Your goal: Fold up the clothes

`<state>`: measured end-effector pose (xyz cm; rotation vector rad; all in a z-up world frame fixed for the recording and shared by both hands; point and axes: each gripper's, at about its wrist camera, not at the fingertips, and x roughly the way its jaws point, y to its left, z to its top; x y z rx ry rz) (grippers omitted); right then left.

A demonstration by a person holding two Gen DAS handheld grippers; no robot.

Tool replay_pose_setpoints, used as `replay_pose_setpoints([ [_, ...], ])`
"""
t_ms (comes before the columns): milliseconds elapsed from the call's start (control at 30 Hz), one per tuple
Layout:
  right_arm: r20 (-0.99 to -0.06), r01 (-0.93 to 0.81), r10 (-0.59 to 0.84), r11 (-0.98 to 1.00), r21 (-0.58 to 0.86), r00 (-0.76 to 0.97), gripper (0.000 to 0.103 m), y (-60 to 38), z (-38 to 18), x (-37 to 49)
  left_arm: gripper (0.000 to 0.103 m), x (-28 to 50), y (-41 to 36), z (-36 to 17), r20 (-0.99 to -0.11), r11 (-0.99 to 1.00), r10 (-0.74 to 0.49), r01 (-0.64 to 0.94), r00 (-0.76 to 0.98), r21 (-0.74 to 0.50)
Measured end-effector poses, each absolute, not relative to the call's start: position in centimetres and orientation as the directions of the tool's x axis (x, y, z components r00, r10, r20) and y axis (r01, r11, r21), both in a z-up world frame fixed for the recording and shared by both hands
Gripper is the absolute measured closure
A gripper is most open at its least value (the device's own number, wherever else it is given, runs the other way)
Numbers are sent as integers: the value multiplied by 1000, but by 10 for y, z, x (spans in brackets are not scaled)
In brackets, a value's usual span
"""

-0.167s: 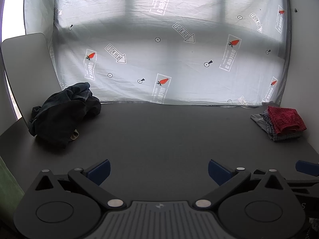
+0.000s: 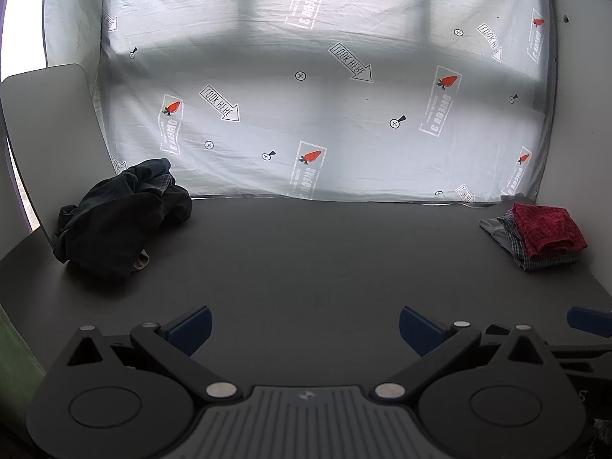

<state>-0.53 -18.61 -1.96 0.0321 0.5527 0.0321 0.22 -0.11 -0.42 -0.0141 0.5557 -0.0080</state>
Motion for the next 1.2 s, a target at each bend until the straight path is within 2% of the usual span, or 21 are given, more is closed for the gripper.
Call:
replay_pose_setpoints([
  [1200, -532, -21, 41, 999, 44, 846, 0, -185, -27, -2, 0, 6, -13, -2, -546, 1000, 7, -9, 838, -1],
])
